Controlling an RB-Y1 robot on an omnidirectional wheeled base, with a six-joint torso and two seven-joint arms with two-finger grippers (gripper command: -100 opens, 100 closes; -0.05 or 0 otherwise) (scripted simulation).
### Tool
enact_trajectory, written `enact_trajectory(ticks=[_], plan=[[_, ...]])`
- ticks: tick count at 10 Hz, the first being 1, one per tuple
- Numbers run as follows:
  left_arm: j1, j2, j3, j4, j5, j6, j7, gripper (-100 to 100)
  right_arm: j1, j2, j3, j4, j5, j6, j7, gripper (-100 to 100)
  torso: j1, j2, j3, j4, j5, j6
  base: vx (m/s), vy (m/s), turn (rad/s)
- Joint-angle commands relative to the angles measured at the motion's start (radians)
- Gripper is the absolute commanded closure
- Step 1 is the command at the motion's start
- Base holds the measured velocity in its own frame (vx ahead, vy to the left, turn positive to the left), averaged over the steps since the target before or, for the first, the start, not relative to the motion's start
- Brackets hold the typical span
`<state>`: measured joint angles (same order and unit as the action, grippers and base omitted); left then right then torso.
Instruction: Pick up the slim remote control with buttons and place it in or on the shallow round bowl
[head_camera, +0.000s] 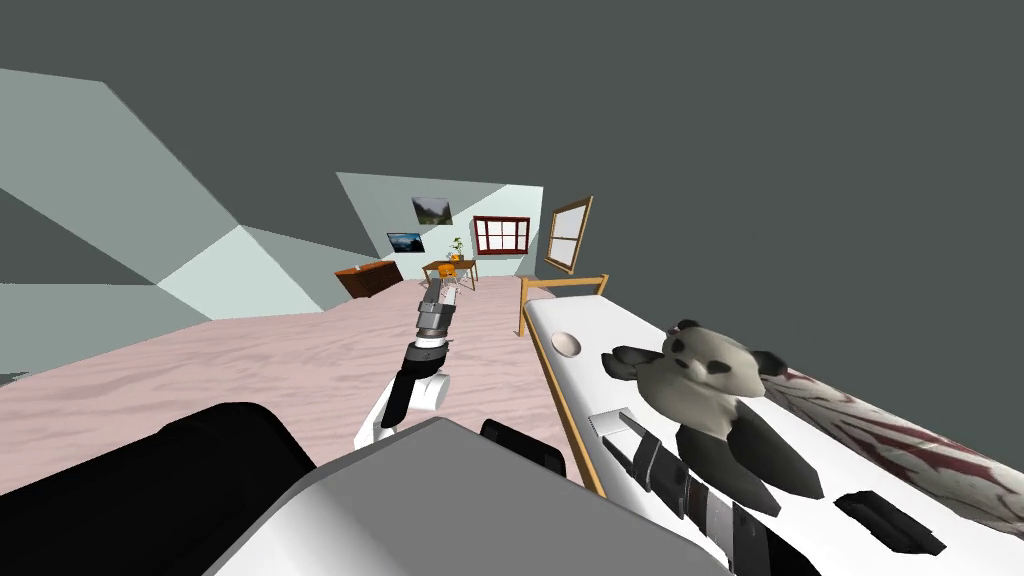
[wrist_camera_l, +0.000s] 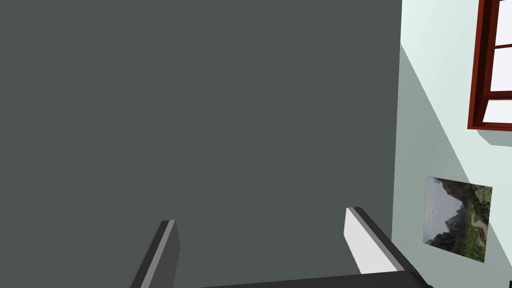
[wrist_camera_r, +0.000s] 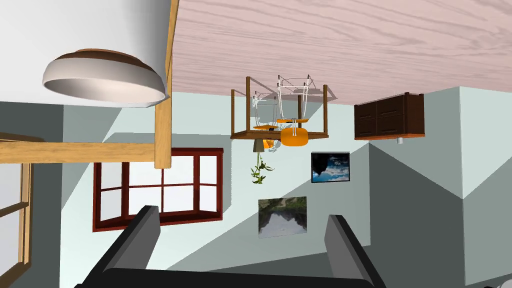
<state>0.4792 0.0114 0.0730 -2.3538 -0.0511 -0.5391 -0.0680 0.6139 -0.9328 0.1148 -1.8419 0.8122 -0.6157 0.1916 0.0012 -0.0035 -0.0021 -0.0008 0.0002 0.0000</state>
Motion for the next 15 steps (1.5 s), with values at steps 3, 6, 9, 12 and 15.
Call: enact_trajectory(ticks=[3,6,9,12,15], plan=[[0.0,0.0,0.0,0.0,0.0,0.0,0.0,0,0.0,-0.056,0.025,0.046,0.103,0.016,0.014,-100,0.001,0.0,0.0,0.0,0.0,0.0,0.044,0.016,0.092],[0.0,0.0,0.0,0.0,0.0,0.0,0.0,0,0.008,-0.115,0.047,0.121,0.188,0.019,0.044,-100,0.001,0.0,0.0,0.0,0.0,0.0,0.056,0.018,0.127],[0.0,0.0,0.0,0.0,0.0,0.0,0.0,0,0.012,-0.14,0.058,0.157,0.267,0.021,0.06,-100,0.001,0.0,0.0,0.0,0.0,0.0,0.05,0.02,0.098],[0.0,0.0,0.0,0.0,0.0,0.0,0.0,0,0.018,-0.183,0.078,0.229,0.356,0.026,0.091,-100,0.002,0.0,0.0,0.0,0.0,0.001,0.051,0.03,0.134],[0.0,0.0,0.0,0.0,0.0,0.0,0.0,0,0.02,-0.2,0.088,0.264,0.421,0.028,0.106,-100,0.002,0.0,0.0,0.0,0.0,0.0,0.047,0.024,0.094]])
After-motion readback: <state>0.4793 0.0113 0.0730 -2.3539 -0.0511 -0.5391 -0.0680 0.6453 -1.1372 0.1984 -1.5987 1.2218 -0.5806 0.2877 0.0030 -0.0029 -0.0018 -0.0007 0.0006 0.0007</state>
